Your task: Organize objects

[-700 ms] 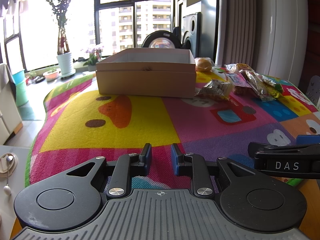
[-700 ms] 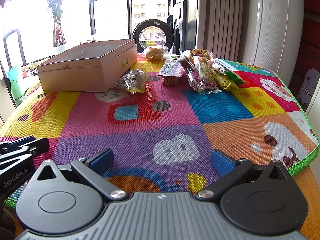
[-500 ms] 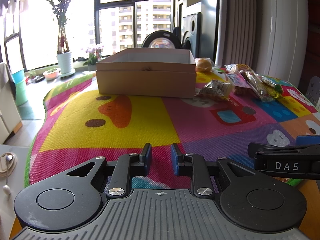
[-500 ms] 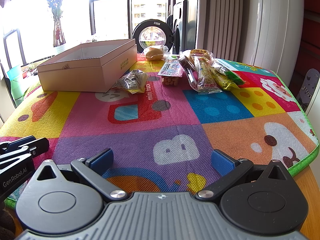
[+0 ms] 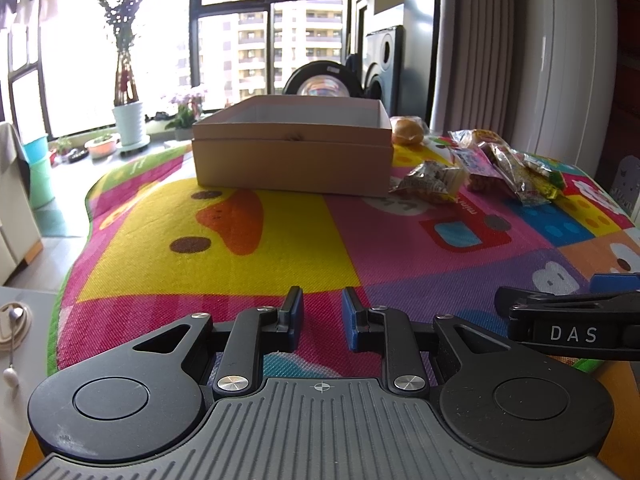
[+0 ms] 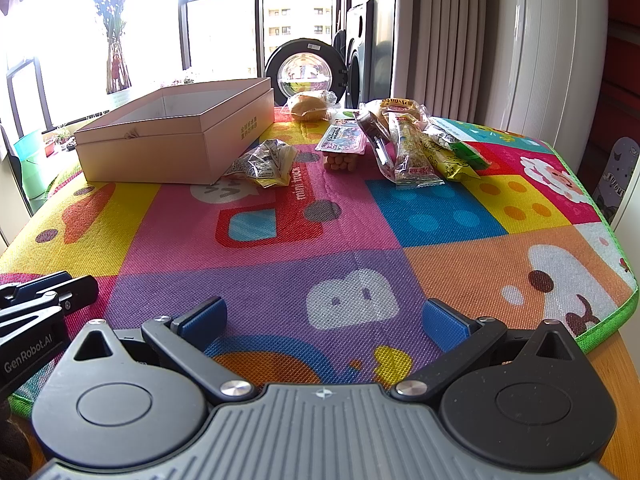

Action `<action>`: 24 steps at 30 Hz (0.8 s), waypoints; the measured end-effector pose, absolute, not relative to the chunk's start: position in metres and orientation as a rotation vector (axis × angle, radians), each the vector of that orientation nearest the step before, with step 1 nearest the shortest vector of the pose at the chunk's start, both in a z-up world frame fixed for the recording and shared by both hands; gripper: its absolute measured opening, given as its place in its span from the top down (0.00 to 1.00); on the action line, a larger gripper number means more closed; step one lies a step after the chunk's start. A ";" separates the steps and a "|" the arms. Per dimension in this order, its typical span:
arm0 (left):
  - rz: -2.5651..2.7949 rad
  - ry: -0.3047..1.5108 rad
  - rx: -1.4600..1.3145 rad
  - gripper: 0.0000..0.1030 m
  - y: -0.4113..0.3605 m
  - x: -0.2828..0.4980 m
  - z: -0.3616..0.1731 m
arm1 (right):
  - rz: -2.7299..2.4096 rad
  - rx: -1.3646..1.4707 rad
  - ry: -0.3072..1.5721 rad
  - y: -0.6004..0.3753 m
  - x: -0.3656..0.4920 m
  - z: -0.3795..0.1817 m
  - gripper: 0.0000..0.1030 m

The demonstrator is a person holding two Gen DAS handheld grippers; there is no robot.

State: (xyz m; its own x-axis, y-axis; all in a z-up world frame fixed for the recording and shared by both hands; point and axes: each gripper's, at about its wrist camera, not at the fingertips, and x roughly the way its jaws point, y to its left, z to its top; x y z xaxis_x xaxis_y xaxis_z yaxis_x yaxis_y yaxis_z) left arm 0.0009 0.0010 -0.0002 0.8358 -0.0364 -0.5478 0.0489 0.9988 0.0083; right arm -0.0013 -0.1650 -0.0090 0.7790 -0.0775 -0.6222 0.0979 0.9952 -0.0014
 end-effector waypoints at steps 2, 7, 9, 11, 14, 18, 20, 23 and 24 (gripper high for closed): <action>-0.050 0.580 0.010 0.77 0.002 0.001 0.000 | -0.095 0.032 0.671 -0.165 -0.001 -0.009 0.00; -0.059 0.580 -0.016 0.77 0.003 0.002 -0.001 | -0.095 0.032 0.671 -0.165 -0.001 -0.009 0.00; -0.058 0.581 -0.012 0.77 0.002 0.003 -0.002 | -0.095 0.032 0.671 -0.165 -0.002 -0.009 0.00; -0.059 0.581 -0.014 0.77 0.002 0.004 -0.002 | -0.095 0.032 0.671 -0.165 -0.002 -0.009 0.00; -0.055 0.580 0.000 0.77 0.003 0.003 -0.002 | -0.095 0.033 0.671 -0.165 -0.002 -0.008 0.00; -0.057 0.580 -0.003 0.77 0.004 0.002 -0.001 | -0.097 0.037 0.670 -0.165 -0.002 -0.009 0.00; -0.060 0.580 -0.011 0.77 0.005 0.002 -0.001 | -0.096 0.041 0.670 -0.164 -0.002 -0.008 0.00; -0.059 0.580 -0.002 0.77 0.005 0.001 -0.001 | -0.095 0.039 0.673 -0.164 -0.002 -0.008 0.00; -0.058 0.580 0.004 0.77 0.005 0.001 -0.001 | -0.089 0.040 0.680 -0.165 -0.001 -0.007 0.00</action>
